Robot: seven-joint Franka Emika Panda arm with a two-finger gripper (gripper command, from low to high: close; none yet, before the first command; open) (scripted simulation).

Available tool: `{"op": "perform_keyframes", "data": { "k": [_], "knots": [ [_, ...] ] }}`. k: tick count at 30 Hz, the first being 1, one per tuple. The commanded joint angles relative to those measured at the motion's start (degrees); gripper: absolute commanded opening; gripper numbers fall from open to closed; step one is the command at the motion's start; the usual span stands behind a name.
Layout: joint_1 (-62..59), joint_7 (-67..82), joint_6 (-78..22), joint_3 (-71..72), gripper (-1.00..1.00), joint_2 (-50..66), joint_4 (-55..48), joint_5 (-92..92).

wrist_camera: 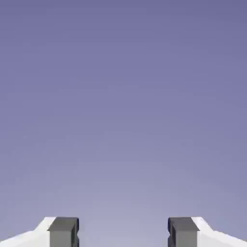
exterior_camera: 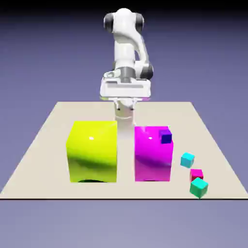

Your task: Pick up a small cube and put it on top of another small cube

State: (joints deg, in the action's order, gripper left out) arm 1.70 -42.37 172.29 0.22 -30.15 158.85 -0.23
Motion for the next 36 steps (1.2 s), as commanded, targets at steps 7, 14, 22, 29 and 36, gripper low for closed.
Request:
{"op": "perform_keyframes", "data": {
  "k": [7, 14, 22, 29, 36],
  "knots": [
    [5.86, 0.51, -9.94, 1.27, 0.00, 14.54, -12.51, -1.34],
    [11.72, 1.02, -19.89, 2.53, 0.00, 29.07, -25.01, -2.67],
    [18.42, 1.60, -31.25, 3.98, 0.00, 45.69, -39.30, -4.20],
    [24.28, 2.11, -41.19, 5.24, 0.00, 60.22, -51.81, -5.53],
    [26.56, 1.72, -37.75, 4.92, 0.00, 71.24, -55.43, -6.82]
  ]
}}
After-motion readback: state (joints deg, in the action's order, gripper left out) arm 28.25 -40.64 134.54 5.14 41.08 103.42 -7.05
